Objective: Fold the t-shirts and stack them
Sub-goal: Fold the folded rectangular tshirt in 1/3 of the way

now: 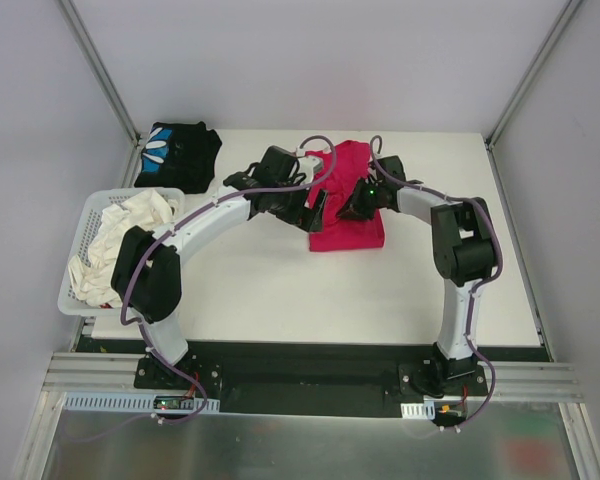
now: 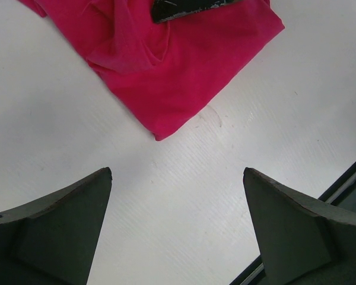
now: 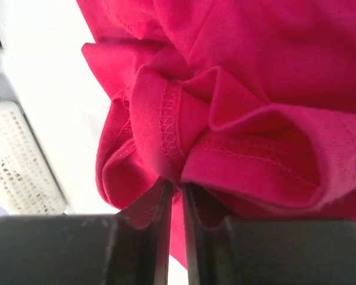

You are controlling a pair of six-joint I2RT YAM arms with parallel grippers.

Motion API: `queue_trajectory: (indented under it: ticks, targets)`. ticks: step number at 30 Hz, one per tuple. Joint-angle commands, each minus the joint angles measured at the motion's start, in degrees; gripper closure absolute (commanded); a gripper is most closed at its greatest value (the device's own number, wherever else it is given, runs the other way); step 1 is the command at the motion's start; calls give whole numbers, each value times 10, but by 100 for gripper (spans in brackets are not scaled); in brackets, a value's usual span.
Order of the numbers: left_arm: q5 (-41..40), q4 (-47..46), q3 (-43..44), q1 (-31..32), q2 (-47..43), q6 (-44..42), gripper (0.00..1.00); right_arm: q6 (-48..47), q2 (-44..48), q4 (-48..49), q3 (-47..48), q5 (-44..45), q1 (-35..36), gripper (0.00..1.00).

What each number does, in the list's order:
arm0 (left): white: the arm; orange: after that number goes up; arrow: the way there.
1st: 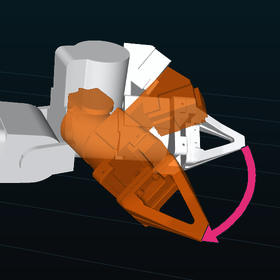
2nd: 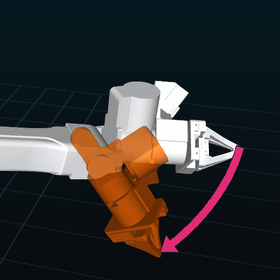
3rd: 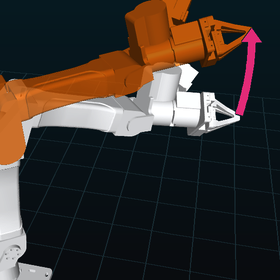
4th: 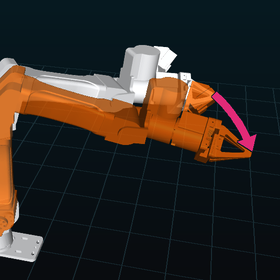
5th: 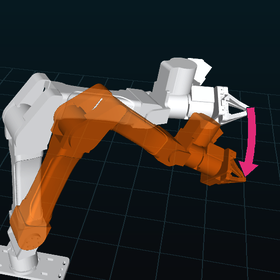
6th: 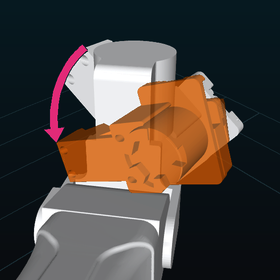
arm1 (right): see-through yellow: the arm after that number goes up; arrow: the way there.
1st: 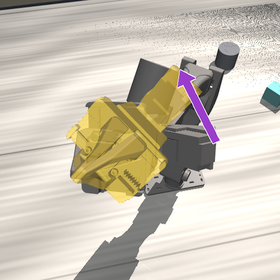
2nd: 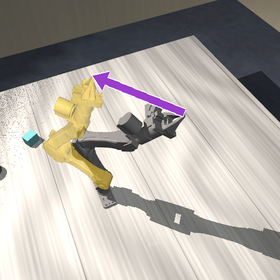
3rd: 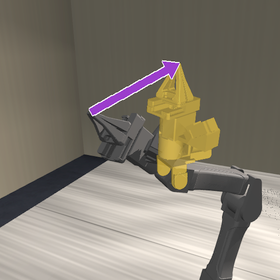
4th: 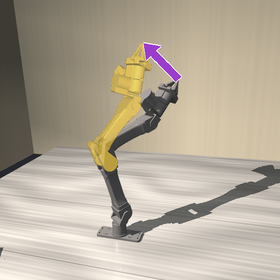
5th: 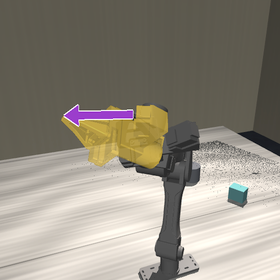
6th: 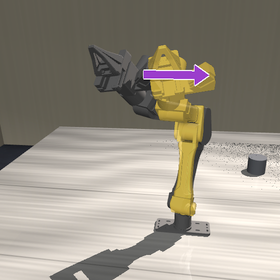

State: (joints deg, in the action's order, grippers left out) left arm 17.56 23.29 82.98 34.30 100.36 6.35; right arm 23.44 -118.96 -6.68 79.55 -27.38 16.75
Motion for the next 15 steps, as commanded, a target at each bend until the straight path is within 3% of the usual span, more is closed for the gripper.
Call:
queue_trajectory:
  ticks: [1, 15]
  targets:
    - [8, 3, -4, 9, -1, -9, 9, -3, -5, 10, 29, 4, 2, 90]
    - [8, 2, -11, 13, 6, -8, 9, -4, 8, -8, 50, 3, -11, 96]
